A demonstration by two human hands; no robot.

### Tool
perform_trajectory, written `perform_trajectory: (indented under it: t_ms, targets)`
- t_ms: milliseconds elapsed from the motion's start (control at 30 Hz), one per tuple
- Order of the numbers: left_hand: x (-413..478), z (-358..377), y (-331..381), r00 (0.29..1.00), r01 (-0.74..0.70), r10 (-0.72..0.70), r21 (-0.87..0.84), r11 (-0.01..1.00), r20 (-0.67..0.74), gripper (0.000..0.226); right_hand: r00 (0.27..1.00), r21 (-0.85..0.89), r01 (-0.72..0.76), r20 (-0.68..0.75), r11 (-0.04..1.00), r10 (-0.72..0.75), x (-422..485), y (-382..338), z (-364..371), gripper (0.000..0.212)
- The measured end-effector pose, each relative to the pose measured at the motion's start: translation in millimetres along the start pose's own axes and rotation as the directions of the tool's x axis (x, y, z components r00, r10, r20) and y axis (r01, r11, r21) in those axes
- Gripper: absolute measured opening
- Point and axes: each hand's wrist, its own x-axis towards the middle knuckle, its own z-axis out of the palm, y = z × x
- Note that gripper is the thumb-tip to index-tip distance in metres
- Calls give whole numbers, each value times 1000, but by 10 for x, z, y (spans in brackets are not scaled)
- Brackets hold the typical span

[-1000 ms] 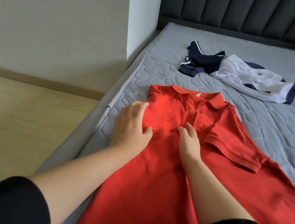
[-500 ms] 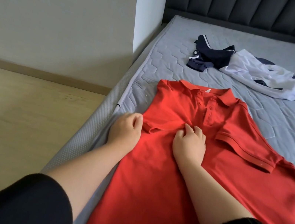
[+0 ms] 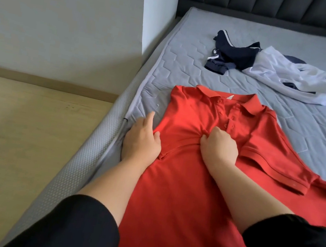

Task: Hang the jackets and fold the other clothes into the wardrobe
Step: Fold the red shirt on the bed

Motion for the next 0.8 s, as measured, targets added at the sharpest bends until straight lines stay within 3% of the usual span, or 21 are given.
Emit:
perform_trajectory:
  t_ms: [100, 200, 267, 367, 433, 533, 600, 733, 800]
  targets:
    - [-15, -31, 36, 956, -275, 287, 152, 949, -60, 65, 991, -9, 113, -72, 993, -114, -21, 45, -143, 12]
    - [39, -65, 96, 878, -477, 439, 266, 838, 192, 72, 949, -128, 194, -224, 973, -219, -33, 267, -280, 26]
    - [117, -71, 154, 837, -482, 337, 292, 826, 430, 69, 966, -127, 150, -190, 980, -173, 56, 470, -352, 41]
    - [329, -124, 388, 784, -479, 169, 408, 777, 597, 59, 991, -69, -89, 98, 994, 96, 153, 901, -334, 61]
    - [472, -191, 637, 790, -472, 125, 465, 749, 600, 51, 943, -25, -211, 259, 977, 210, 101, 1147, -246, 66]
    - [628, -156, 846, 867, -453, 240, 491, 745, 436, 45, 930, -40, -201, 304, 979, 204, 87, 1236, -161, 70]
    - [665, -44, 864, 876, -449, 302, 409, 794, 377, 54, 921, -63, -203, 327, 977, 212, 127, 1195, -168, 71]
    - [432, 322, 892, 794, -407, 207, 248, 879, 571, 75, 922, -111, -192, 319, 975, 218, 121, 1164, -173, 72]
    - [257, 458, 859, 793, -431, 236, 242, 870, 562, 77, 921, -122, -183, 325, 976, 213, 113, 1149, -190, 72]
